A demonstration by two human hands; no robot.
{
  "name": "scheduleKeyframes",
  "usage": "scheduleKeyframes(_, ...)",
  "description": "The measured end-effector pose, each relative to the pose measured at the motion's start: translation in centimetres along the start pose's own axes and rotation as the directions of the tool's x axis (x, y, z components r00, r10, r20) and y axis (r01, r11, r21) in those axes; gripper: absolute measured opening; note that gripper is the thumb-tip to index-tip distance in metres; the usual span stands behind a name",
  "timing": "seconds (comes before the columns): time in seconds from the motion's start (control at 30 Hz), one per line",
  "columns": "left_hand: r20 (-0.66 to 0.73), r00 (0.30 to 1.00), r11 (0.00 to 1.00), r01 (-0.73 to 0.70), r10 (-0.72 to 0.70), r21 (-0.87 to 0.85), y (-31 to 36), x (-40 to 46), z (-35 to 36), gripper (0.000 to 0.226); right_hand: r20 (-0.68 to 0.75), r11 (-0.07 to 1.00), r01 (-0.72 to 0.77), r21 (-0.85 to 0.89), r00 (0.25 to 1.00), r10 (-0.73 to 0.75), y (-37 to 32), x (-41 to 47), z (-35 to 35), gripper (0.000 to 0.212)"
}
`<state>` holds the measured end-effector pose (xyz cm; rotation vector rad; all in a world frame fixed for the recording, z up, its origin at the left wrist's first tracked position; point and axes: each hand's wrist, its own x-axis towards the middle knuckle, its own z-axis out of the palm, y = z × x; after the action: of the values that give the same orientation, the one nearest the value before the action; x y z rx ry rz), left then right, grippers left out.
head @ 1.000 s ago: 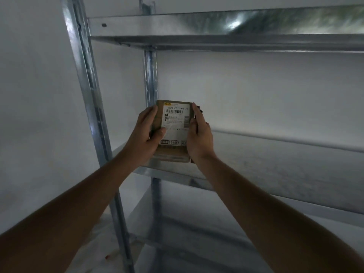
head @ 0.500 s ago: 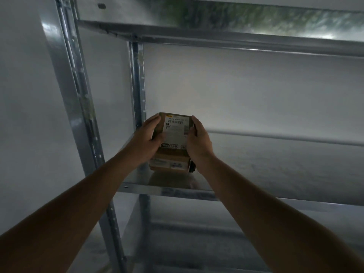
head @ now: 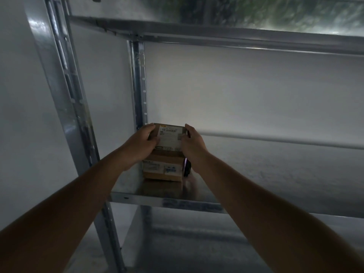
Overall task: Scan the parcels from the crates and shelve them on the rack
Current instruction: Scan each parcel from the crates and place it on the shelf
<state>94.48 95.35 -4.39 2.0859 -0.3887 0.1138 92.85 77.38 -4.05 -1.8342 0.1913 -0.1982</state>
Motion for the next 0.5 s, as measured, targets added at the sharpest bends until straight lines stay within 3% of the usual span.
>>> scheduleKeyframes(0.5, -0.019, 0.999, 0.992, 0.046, -0.044, 0.114, -1.1, 1.6, -0.1, 0.027, 0.021, 1.000, 0.018, 0.006, 1.000, -0.018, 0.5, 2.5, 0.8, 0.055)
